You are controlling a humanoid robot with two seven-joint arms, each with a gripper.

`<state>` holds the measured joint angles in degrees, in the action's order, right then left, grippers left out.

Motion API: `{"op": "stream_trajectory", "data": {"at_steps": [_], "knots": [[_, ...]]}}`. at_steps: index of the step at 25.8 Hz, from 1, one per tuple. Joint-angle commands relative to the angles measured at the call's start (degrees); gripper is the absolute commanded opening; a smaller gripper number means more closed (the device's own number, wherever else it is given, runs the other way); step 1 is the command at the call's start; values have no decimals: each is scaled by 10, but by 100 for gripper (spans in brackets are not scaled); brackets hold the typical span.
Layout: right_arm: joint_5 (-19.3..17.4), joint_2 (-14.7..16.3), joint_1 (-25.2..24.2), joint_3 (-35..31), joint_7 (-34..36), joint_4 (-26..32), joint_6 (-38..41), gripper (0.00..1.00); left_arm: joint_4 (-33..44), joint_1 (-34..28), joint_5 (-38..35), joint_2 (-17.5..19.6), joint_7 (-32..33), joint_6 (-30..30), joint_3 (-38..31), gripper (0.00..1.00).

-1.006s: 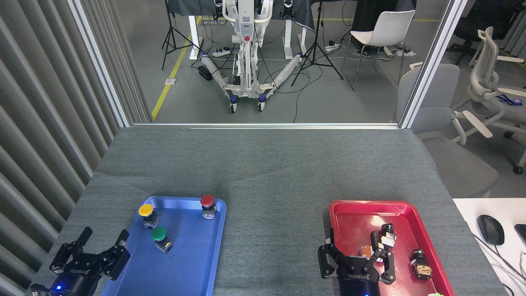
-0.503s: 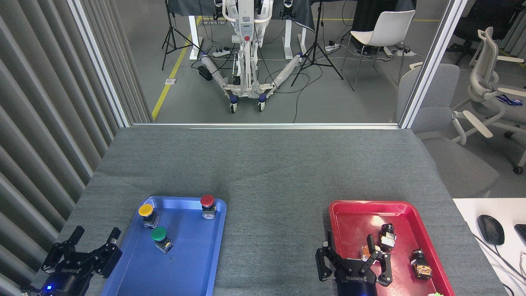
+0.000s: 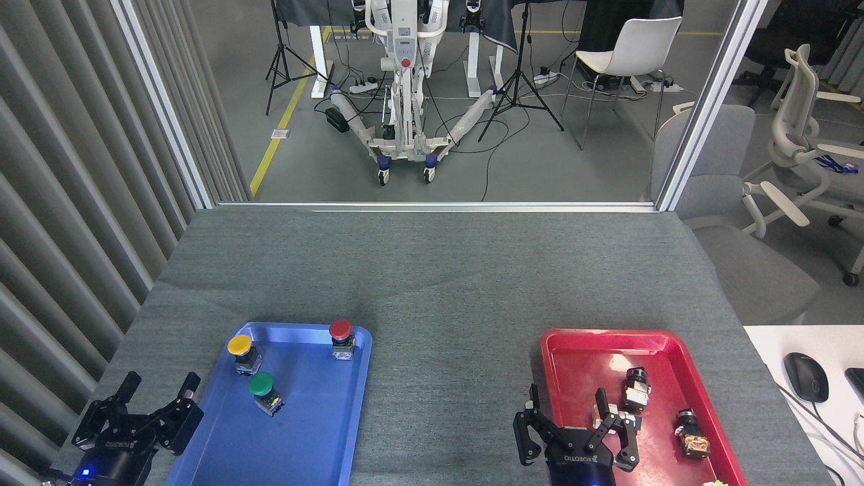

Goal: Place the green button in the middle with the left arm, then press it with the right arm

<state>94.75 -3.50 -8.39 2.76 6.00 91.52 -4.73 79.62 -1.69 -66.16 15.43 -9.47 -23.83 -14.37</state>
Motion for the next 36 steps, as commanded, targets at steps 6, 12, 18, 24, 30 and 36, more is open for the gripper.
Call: {"op": "stream_trajectory", "data": {"at_steps": [6,12,18,24,30,36], "knots": [[0,1,0,-1,2,3,-2,100,-18,6,0,-4,-27,-2,0,100],[0,1,-2,-1,4,6,-1,100,-29,15,-7,3,-27,-8,4,100],[-1,1,-3,-4,1,6,-1,100,-23,18,-7,14,-27,-10,4,100],[-1,1,-3,-4,1,6,-1,100,-32,11,-12,6,-27,-30,9,100],[-1,1,-3,-4,1,6,1,100,-8,-35,-95,19,-45,-85,99,100],[-2,2,-4,-5,0,6,2,100,-6,-43,-165,-41,-49,-45,99,99]]}}
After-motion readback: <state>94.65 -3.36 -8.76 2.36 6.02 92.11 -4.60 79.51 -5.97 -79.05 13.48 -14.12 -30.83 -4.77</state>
